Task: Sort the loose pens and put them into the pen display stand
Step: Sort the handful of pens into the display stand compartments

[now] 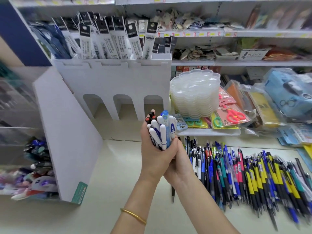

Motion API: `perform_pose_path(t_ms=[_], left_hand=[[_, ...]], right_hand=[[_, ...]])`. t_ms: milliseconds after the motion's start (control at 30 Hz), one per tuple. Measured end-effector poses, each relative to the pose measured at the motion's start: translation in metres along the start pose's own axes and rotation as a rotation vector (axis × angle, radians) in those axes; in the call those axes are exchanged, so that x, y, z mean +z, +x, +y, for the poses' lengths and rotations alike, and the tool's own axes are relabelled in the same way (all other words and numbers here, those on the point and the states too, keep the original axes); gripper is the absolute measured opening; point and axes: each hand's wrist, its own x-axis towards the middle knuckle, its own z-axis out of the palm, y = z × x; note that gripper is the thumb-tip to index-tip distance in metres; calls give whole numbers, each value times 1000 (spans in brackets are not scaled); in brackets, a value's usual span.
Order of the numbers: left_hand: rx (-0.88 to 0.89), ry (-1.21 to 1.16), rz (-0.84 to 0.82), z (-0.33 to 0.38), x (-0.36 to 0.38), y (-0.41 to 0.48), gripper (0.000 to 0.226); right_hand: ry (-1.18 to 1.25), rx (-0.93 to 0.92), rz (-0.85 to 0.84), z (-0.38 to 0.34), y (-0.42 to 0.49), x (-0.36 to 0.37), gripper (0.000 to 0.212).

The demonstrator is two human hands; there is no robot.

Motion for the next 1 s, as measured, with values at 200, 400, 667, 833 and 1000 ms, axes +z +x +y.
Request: perform_pose_path(t_ms=[200,400,667,833,1000], left_hand=[[90,64,-36,9,-5,-1,61],[25,-28,-49,9,-7,-3,47],[-45,-139,27,18,-26,-11,55],[-96,-141,-2,27,-67,-16,45],[-110,-176,-65,48,-114,-29,40]], right_hand=[[95,-19,-66,3,-8,14,45],[47,-39,-17,6,-10,19,35],[-36,181,-42,20,-22,20,37],[-532,30,111,36,-25,24,31],[-837,-346,-39,35,-36,66,22]])
